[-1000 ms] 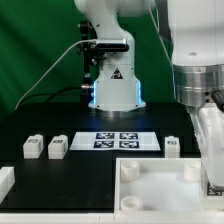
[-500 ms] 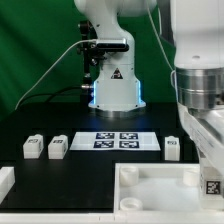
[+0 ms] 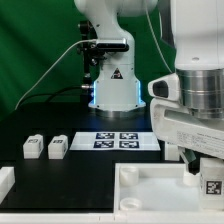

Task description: Assemble one leg

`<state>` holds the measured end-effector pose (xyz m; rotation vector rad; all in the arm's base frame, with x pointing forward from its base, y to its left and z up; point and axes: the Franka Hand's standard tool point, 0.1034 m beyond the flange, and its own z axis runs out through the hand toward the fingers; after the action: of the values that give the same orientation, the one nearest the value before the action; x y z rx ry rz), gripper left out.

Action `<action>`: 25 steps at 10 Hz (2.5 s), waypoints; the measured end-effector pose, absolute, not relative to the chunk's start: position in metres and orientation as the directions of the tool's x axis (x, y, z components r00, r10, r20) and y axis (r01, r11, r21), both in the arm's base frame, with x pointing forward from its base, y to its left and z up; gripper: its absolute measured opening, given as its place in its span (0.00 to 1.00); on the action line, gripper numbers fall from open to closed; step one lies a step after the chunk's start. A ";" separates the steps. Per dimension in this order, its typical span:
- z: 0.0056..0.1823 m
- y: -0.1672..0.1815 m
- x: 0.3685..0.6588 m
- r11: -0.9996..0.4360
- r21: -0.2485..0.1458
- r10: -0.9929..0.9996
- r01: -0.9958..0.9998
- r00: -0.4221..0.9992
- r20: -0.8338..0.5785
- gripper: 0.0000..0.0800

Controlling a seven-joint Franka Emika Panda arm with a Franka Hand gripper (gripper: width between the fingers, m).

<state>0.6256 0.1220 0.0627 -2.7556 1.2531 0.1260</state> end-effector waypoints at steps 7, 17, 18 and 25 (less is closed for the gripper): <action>0.065 0.119 0.633 -0.903 -0.092 -0.417 -0.419 0.908 -0.035 0.50; 0.063 0.122 0.636 0.213 0.024 -0.958 -0.977 -0.213 -0.193 0.37; 0.062 0.121 0.636 0.206 0.023 -0.959 -0.978 -0.207 -0.193 0.49; 0.062 0.127 0.627 -0.353 -0.098 -0.916 -0.931 0.365 -0.166 0.81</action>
Offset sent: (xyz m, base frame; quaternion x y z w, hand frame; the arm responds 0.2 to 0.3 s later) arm -0.0047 0.0113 0.0058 0.0252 0.0553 -0.2667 0.9619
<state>0.6267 0.1272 0.0617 -2.4455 1.6733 0.1228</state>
